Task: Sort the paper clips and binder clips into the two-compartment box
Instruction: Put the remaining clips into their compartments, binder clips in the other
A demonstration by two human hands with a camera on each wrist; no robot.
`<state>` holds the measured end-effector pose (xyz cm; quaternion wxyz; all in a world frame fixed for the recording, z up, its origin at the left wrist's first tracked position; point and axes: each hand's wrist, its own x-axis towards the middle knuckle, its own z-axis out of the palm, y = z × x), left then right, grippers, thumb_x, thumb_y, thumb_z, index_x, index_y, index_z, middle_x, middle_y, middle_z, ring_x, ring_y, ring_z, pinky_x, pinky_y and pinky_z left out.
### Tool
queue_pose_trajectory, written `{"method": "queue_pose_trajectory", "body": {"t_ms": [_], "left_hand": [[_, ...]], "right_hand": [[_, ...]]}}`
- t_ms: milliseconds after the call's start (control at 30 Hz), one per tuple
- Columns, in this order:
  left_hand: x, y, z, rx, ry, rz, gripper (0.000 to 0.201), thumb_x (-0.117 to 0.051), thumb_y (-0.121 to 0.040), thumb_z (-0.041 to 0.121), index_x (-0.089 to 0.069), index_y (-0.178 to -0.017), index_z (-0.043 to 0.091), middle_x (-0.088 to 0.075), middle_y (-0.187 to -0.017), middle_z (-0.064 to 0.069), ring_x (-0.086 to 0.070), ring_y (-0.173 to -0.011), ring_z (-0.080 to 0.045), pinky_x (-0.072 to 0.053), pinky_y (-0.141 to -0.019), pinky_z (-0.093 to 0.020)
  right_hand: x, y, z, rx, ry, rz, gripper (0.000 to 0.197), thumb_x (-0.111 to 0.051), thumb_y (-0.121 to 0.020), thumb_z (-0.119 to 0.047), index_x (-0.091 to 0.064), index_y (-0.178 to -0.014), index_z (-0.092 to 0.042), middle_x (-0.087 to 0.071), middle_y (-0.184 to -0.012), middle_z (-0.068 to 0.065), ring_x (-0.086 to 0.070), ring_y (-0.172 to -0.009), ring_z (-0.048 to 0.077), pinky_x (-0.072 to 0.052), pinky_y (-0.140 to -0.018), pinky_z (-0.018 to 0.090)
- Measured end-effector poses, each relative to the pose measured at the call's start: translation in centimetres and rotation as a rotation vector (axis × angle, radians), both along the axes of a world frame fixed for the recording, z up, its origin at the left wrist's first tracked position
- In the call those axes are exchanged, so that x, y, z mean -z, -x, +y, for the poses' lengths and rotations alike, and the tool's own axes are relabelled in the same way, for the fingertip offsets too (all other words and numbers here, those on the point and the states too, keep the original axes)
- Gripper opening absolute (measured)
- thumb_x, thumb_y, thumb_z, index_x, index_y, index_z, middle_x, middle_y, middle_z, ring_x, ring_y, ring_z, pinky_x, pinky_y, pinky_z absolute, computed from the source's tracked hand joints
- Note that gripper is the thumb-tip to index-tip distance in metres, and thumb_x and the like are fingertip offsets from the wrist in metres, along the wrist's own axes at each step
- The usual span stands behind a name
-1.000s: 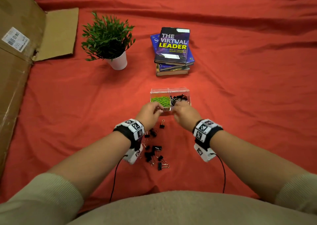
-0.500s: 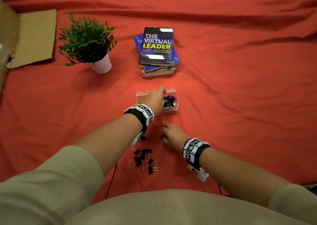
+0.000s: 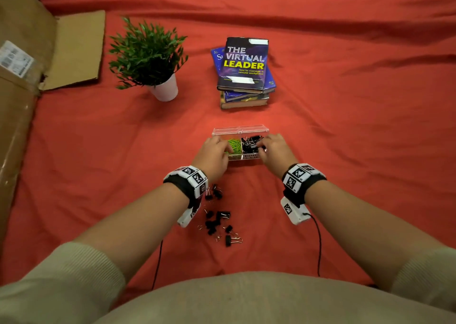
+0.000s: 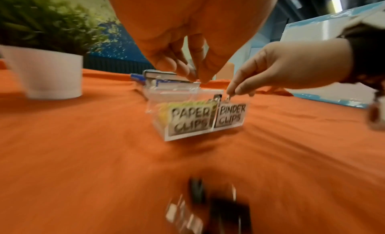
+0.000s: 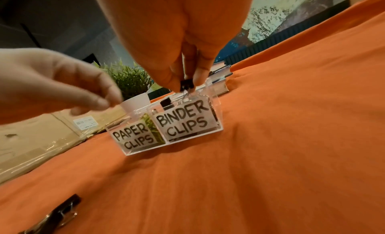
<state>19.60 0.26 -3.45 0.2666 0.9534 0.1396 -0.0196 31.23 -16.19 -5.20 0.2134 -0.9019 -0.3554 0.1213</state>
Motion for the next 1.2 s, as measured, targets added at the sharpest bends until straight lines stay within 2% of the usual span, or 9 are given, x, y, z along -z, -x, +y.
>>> {"method": "queue_pose_trajectory", "body": {"t_ms": [100, 200, 267, 367, 500, 733, 867, 1100, 1200], "left_hand": [[1.3, 4.2, 1.0, -0.014, 0.027, 0.139, 0.014, -0.055, -0.085, 0.011, -0.064, -0.095, 0.016, -0.056, -0.098, -0.004, -0.054, -0.098, -0.024, -0.046, -0.089, -0.038], [2.7, 7.5, 1.1, -0.012, 0.019, 0.268, 0.021, -0.059, -0.084, 0.018, -0.06, -0.105, 0.017, -0.052, -0.105, -0.004, -0.056, -0.101, -0.024, -0.048, -0.087, -0.038], [3.5, 8.9, 0.7, 0.001, 0.007, 0.319, 0.028, -0.063, -0.084, 0.024, -0.057, -0.111, 0.017, -0.05, -0.109, -0.004, -0.055, -0.102, -0.024, -0.048, -0.087, -0.037], [4.4, 10.1, 0.3, 0.03, -0.011, 0.334, 0.029, -0.065, -0.084, 0.027, -0.057, -0.109, 0.013, -0.048, -0.11, -0.006, -0.055, -0.101, -0.027, -0.048, -0.087, -0.038], [4.8, 11.0, 0.2, 0.009, -0.009, 0.318, 0.028, -0.064, -0.086, 0.024, -0.058, -0.109, 0.011, -0.047, -0.109, -0.009, -0.054, -0.1, -0.028, -0.043, -0.086, -0.037], [4.5, 12.1, 0.4, -0.028, 0.078, 0.237, 0.02, -0.064, -0.081, 0.023, -0.058, -0.096, 0.013, -0.042, -0.112, -0.003, -0.054, -0.093, -0.024, -0.048, -0.085, -0.034], [4.3, 12.6, 0.1, 0.066, 0.026, 0.238, 0.018, -0.062, -0.079, 0.027, -0.054, -0.087, 0.014, -0.053, -0.098, -0.002, -0.053, -0.094, -0.023, -0.045, -0.083, -0.036], [4.6, 13.5, -0.9, 0.167, -0.032, 0.284, 0.021, -0.055, -0.086, 0.025, -0.053, -0.104, 0.014, -0.058, -0.109, -0.003, -0.052, -0.105, -0.023, -0.044, -0.09, -0.037], [5.0, 13.9, -1.1, 0.186, 0.017, 0.257, 0.027, -0.054, -0.088, 0.019, -0.057, -0.113, 0.011, -0.051, -0.107, -0.008, -0.055, -0.101, -0.027, -0.047, -0.088, -0.041]], "right_hand": [[0.0, 0.2, 0.7, -0.024, 0.11, -0.111, 0.022, -0.052, -0.085, -0.008, -0.069, -0.096, 0.0, -0.063, -0.103, 0.016, -0.047, -0.1, 0.033, -0.038, -0.093, 0.039], [-0.6, 2.4, 1.6, -0.025, 0.047, -0.21, 0.021, -0.058, -0.078, -0.006, -0.068, -0.096, -0.004, -0.059, -0.101, 0.015, -0.048, -0.097, 0.034, -0.047, -0.085, 0.041], [-0.5, 5.0, 2.5, -0.156, 0.002, -0.169, 0.023, -0.058, -0.079, -0.006, -0.066, -0.101, -0.006, -0.058, -0.102, 0.011, -0.047, -0.099, 0.029, -0.048, -0.086, 0.041], [0.3, 8.9, 3.7, -0.422, 0.147, 0.007, 0.033, -0.055, -0.083, -0.01, -0.06, -0.115, -0.008, -0.054, -0.115, 0.008, -0.042, -0.11, 0.026, -0.044, -0.096, 0.038], [1.7, 11.0, 4.5, -0.542, 0.307, 0.09, 0.052, -0.053, -0.082, -0.014, -0.046, -0.133, -0.008, -0.044, -0.131, 0.011, -0.039, -0.115, 0.032, -0.039, -0.099, 0.042], [2.3, 11.9, 3.8, -0.487, 0.296, 0.166, 0.024, -0.053, -0.085, -0.009, -0.054, -0.108, -0.003, -0.046, -0.117, 0.014, -0.043, -0.108, 0.032, -0.038, -0.095, 0.043], [2.5, 12.1, 3.4, -0.408, 0.276, 0.247, 0.026, -0.054, -0.081, -0.007, -0.053, -0.108, -0.005, -0.052, -0.114, 0.014, -0.047, -0.107, 0.032, -0.037, -0.091, 0.036], [1.9, 12.0, 2.3, -0.253, 0.127, 0.384, 0.028, -0.051, -0.086, -0.004, -0.063, -0.111, -0.006, -0.063, -0.115, 0.012, -0.058, -0.108, 0.026, -0.038, -0.091, 0.023], [2.3, 13.1, 1.5, -0.318, 0.134, 0.408, 0.035, -0.047, -0.085, -0.001, -0.061, -0.116, -0.009, -0.061, -0.113, 0.013, -0.057, -0.107, 0.029, -0.04, -0.094, 0.029]]}}
